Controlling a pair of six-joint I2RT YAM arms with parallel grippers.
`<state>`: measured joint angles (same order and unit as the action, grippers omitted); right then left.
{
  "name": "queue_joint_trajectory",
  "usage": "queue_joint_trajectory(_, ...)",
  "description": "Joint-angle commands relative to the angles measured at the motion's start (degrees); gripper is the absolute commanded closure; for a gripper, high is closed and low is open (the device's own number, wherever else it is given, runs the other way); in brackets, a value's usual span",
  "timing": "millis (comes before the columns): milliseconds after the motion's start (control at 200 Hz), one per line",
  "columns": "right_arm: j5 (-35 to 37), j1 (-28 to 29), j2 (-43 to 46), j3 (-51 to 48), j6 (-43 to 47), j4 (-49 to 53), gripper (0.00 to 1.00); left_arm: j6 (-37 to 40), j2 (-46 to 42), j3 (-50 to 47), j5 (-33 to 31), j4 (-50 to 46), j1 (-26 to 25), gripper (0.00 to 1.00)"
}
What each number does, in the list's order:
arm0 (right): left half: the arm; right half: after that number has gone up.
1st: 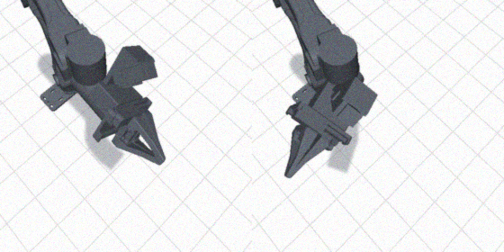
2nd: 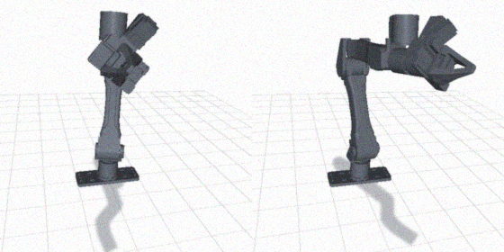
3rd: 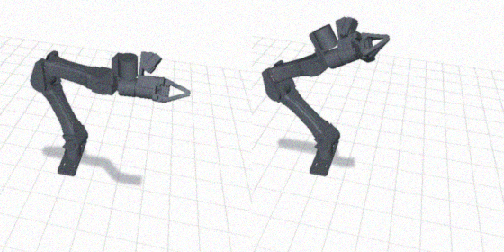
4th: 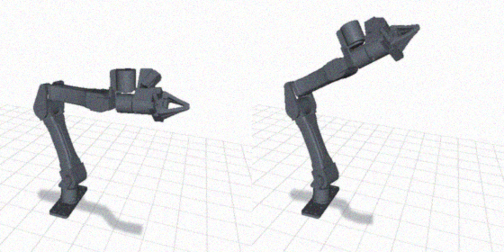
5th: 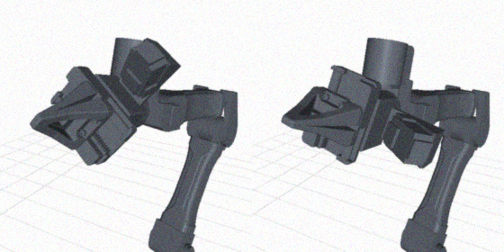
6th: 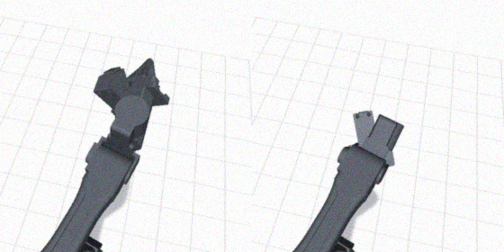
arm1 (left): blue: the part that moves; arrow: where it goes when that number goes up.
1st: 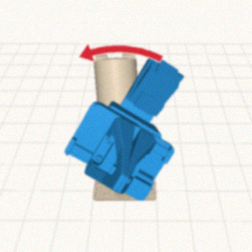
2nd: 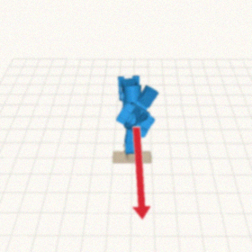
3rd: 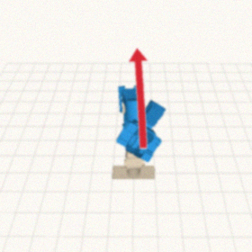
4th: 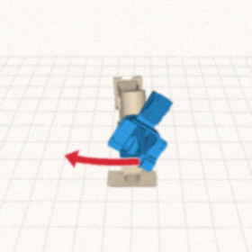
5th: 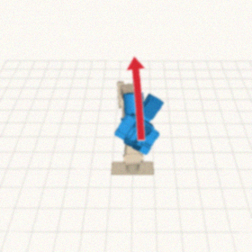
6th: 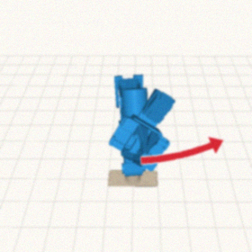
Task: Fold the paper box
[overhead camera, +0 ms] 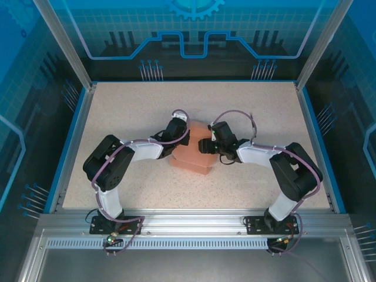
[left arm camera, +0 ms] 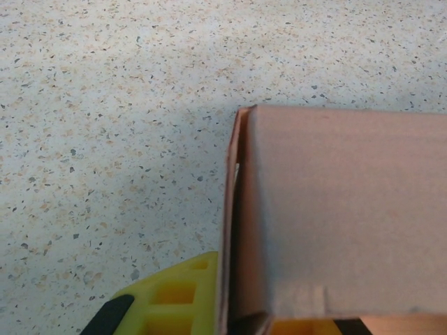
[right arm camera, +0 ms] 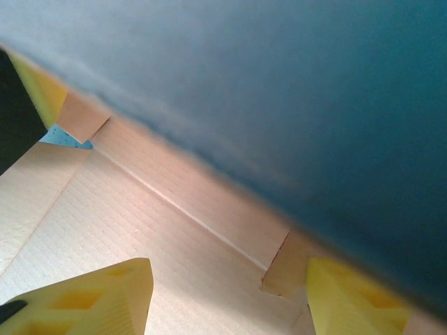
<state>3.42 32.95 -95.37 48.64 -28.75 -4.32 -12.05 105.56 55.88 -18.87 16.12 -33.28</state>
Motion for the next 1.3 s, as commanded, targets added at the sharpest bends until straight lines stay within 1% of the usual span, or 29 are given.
queue_joint_trajectory(0,-0.48,0.42,3.13,0.56,2.28,-0.11,0.39,0.00,-2.05,1.08,-0.16,0.22,-0.39,0.95)
queue_joint_trajectory(165,0.52,0.44,8.32,-0.94,4.84,4.16,0.37,-0.18,-2.32,0.99,-0.46,-0.02,-0.14,0.95)
queue_joint_trajectory(330,0.57,0.06,15.03,-1.92,9.40,9.76,0.37,-0.60,-2.48,0.72,-0.48,-0.23,0.52,0.95)
queue_joint_trajectory(610,-5.52,-2.83,24.84,1.38,17.24,21.20,0.36,-1.49,-4.84,0.22,0.01,-1.51,2.39,0.95)
queue_joint_trajectory(720,-5.91,-5.20,28.61,1.41,18.74,23.93,0.36,-1.83,-6.10,-0.37,0.16,-2.05,2.91,0.95)
queue_joint_trajectory(745,-6.11,-5.98,29.33,3.05,19.03,24.30,0.36,-1.83,-6.30,-0.48,0.16,-2.15,2.98,0.95)
queue_joint_trajectory(871,-6.76,-11.01,32.32,3.14,19.51,25.26,0.36,-2.09,-7.03,-0.86,0.47,-2.72,3.47,0.95)
queue_joint_trajectory(1006,-7.56,-17.33,32.98,2.82,18.61,25.59,0.36,-2.45,-8.32,-1.31,1.36,-3.55,3.70,0.96)
queue_joint_trajectory(1126,-9.01,-23.10,30.38,2.66,17.13,25.25,0.38,-2.88,-9.39,-1.39,2.55,-4.40,3.80,0.96)
queue_joint_trajectory(1206,-10.45,-24.97,27.43,2.85,17.01,24.26,0.39,-3.23,-10.08,-1.30,3.40,-4.93,3.82,0.95)
queue_joint_trajectory(1296,-12.89,-25.14,23.80,2.86,17.67,21.89,0.40,-3.55,-10.62,-1.30,4.18,-5.35,3.83,0.95)
